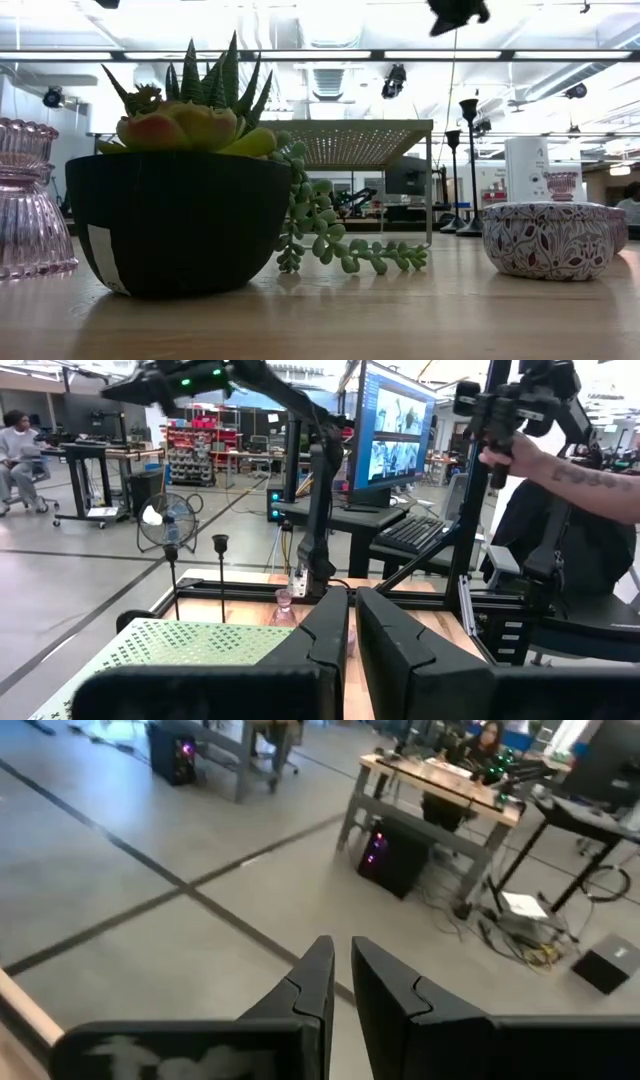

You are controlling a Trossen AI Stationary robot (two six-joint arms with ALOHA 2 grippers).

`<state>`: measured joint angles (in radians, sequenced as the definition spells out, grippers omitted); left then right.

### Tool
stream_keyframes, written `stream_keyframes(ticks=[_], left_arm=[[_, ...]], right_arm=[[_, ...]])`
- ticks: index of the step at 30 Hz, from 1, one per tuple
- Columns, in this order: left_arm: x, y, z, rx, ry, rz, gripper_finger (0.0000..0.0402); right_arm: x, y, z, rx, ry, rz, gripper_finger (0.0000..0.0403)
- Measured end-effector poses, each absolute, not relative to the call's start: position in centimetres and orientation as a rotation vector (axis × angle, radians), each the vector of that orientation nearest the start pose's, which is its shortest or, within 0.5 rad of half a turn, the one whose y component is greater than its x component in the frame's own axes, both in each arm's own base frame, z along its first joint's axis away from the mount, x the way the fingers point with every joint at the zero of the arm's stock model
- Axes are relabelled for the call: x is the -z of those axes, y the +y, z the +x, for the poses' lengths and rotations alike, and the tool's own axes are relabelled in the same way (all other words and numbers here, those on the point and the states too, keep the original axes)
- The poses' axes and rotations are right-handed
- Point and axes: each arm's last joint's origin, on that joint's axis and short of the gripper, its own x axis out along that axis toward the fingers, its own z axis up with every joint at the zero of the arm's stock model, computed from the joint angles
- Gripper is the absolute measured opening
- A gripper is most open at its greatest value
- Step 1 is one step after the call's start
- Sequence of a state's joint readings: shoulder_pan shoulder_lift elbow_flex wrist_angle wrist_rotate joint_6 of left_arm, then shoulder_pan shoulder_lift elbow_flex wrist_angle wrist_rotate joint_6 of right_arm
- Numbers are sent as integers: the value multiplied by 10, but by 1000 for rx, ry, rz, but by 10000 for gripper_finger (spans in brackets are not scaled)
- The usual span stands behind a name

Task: Pick & Place candle stick holders
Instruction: Put the bottom black candle holder on the shelf

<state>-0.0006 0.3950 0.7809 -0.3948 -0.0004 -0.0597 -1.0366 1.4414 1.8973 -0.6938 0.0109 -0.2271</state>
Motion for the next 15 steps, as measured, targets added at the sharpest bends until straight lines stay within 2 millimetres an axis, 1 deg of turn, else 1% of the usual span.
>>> stream_keyframes(ticks=[2, 3, 6, 8, 11, 15], left_arm=[[-352, 0, 77, 0, 9, -60, 30], [-352, 0, 77, 0, 9, -60, 30], [-352, 0, 77, 0, 9, -60, 30], [-352, 0, 77, 0, 9, -60, 30], [-352, 0, 77, 0, 10, -60, 30], [-352, 0, 77, 0, 13, -60, 30]], right_arm=[[-511, -220, 123, 987, 309, -95, 34], [-512, -211, 118, 966, 309, -96, 34], [-507, -182, 107, 928, 332, -106, 34], [-500, -163, 102, 905, 317, -68, 34], [-485, -136, 91, 892, 287, 8, 34], [-452, -108, 73, 972, 322, 71, 34]])
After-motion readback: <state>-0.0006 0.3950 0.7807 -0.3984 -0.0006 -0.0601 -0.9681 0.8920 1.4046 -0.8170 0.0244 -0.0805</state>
